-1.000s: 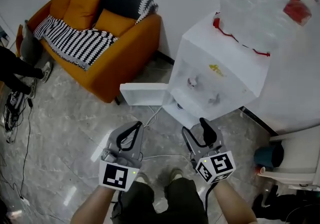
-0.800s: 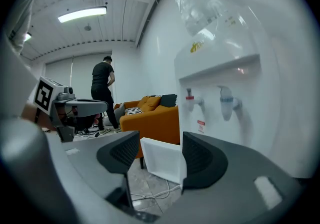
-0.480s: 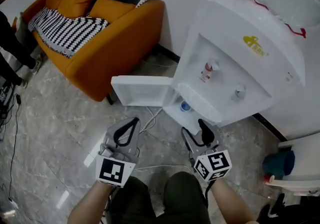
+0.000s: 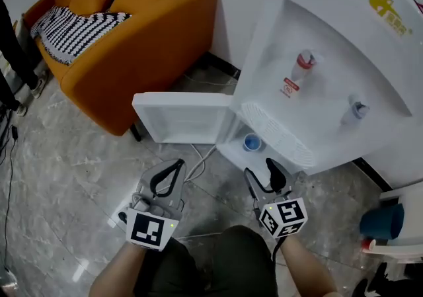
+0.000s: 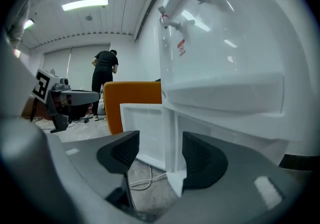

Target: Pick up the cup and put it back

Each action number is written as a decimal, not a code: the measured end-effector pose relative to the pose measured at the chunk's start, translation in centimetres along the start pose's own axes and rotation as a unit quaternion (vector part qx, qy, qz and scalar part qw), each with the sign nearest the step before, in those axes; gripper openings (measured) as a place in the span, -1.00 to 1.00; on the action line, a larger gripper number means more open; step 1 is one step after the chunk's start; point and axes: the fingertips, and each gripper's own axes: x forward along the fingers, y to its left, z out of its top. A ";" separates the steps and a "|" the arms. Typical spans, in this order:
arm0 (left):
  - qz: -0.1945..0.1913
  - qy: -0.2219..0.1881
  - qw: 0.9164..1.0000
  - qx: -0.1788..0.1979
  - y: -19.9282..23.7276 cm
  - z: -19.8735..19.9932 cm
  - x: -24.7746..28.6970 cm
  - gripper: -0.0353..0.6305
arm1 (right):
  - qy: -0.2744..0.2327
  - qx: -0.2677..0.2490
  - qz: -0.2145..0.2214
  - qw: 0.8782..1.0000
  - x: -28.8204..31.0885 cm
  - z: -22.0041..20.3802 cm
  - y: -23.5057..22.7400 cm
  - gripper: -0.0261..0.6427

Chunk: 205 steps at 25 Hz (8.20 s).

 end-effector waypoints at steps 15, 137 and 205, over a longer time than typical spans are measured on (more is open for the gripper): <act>0.017 0.004 1.000 0.006 1.3 -5.0 2.0 -0.89 | 0.032 -0.012 -0.035 0.999 8.7 -9.2 -7.0 0.13; -0.092 -0.007 0.996 -0.009 -7.7 68.6 -23.8 -0.89 | -0.021 -0.043 0.096 0.994 -37.8 68.5 17.5 0.13; -0.020 0.063 0.996 -0.062 8.2 53.6 -2.0 -0.89 | 0.063 0.032 -0.146 0.987 -0.3 55.3 -0.5 0.15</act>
